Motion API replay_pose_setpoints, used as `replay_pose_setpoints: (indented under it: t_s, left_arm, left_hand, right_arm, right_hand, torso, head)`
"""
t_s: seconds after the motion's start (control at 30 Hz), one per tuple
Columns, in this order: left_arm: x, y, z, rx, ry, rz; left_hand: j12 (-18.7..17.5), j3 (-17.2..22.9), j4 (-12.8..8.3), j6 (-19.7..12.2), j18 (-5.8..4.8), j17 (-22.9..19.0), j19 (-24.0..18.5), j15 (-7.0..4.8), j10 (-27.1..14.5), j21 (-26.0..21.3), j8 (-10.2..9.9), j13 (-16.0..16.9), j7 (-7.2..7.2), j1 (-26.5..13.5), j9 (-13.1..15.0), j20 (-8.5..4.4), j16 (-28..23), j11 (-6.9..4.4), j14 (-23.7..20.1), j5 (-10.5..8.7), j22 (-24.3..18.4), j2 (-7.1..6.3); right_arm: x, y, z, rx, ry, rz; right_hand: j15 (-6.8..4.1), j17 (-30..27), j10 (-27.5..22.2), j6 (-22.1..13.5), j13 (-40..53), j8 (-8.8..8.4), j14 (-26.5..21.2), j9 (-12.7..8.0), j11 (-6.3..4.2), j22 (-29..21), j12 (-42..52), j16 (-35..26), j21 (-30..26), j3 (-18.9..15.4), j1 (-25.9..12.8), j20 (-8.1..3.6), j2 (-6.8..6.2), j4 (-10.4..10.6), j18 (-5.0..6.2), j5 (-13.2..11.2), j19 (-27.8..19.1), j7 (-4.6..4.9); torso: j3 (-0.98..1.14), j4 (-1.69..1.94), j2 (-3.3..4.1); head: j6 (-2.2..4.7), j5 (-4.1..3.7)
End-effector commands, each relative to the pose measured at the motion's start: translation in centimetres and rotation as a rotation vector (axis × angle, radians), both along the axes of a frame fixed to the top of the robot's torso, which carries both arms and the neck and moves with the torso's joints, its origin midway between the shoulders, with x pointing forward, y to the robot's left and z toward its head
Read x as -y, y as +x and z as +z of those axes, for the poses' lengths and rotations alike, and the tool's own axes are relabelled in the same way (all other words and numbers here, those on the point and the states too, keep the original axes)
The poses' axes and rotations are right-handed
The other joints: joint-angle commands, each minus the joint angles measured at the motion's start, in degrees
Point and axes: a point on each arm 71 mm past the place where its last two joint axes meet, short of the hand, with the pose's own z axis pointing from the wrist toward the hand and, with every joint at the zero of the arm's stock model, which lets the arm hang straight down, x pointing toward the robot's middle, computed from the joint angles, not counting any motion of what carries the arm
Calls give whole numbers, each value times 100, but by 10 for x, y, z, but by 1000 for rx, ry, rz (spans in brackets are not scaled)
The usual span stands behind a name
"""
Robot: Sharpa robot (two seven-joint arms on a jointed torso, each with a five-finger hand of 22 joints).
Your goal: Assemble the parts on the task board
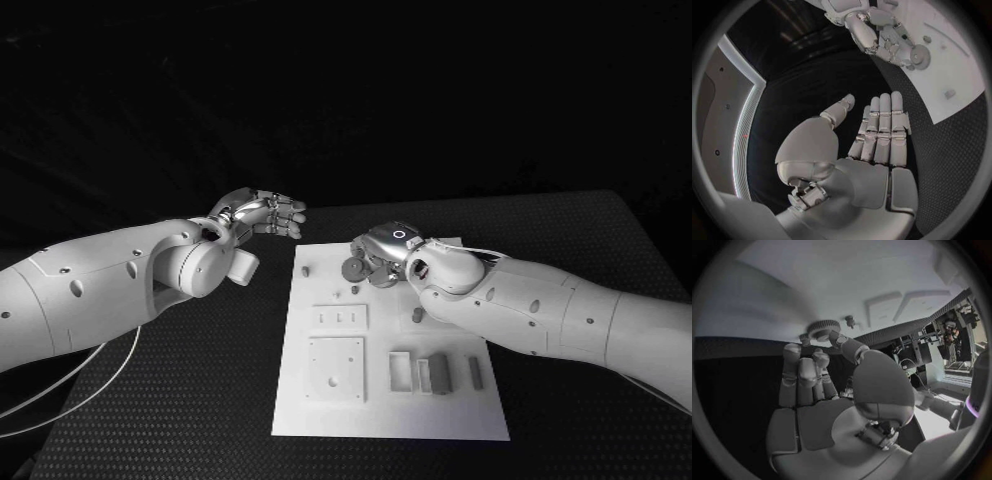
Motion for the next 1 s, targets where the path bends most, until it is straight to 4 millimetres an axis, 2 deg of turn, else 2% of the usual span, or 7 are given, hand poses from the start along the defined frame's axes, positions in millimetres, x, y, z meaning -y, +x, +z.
replay_pose_setpoints:
  t_s: [0.03,0.2,0.33,0.73,0.8,0.9,1.0]
  left_arm:
    - [0,0,1,6,-2,-6]
    - [0,-1,2,6,-4,-8]
    - [0,-1,2,6,-4,-9]
    - [-6,0,2,17,-10,-18]
    - [-5,0,2,17,-11,-22]
    - [-5,-1,1,15,-13,-26]
    - [-5,-1,0,13,-13,-27]
  left_hand:
    - [-31,6,29,-18,87,7,32,-2,34,-20,-29,11,24,-48,10,-10,-31,17,26,23,7,-4]
    - [-36,5,25,-26,88,12,32,-2,32,-22,-35,15,27,-45,11,-11,-37,18,27,23,9,-12]
    - [-38,5,25,-29,88,15,32,-2,32,-23,-37,17,28,-45,12,-10,-39,18,28,23,10,-13]
    - [-49,17,14,45,87,44,33,-3,59,-35,-2,45,-2,-24,42,-10,-67,9,40,23,20,7]
    - [-46,16,3,50,87,52,33,-3,76,-38,-2,55,-5,-17,46,-10,-74,2,41,23,23,0]
    - [-46,17,1,49,87,56,34,-3,81,-38,-3,58,-6,-14,47,-11,-76,0,44,23,24,1]
    - [-47,16,0,49,87,57,35,-3,82,-39,-4,59,-6,-14,47,-10,-77,0,44,23,25,1]
  right_arm:
    - [0,-3,13,24,138,34]
    - [3,-3,28,9,220,42]
    - [17,-2,44,0,247,31]
    - [107,5,56,-192,309,-25]
    - [122,6,55,-210,298,-28]
    - [140,8,52,-225,281,-50]
    - [155,8,48,-235,269,-77]
  right_hand:
    - [29,-12,-19,585,-9,-49,18,-11,22,87,39,-7,-3,-40,36,-18,-72,13,76,6,12,274]
    - [83,-22,-43,416,-22,-141,5,-46,81,85,38,-24,-25,-74,51,-5,-132,37,76,3,2,338]
    - [93,-23,-48,400,-23,-149,3,-49,91,85,41,-25,-28,-83,51,-2,-137,46,76,4,0,347]
    - [108,-25,-93,410,-25,-139,-35,-41,103,88,47,-39,-55,-116,84,17,-103,24,76,2,-39,358]
    - [115,-22,-124,396,-22,-144,-67,-42,109,95,48,-44,-68,-167,60,33,-101,11,76,-2,-75,362]
    - [127,-2,-193,382,-10,-135,-136,-26,118,114,75,-25,-63,-524,-4,59,45,-185,76,-5,-147,369]
    - [128,-3,-211,377,-14,-136,-155,-26,119,110,72,-30,-73,-567,0,68,38,-222,76,-1,-169,370]
  torso:
    - [8,77,-1]
    - [11,53,4]
    - [31,16,0]
    - [73,-122,-40]
    - [87,-154,-51]
    - [106,-178,-58]
    - [132,-196,-63]
  head:
    - [26,3]
    - [94,-29]
    - [136,-25]
    - [255,-14]
    - [278,-34]
    - [300,-30]
    - [301,-35]
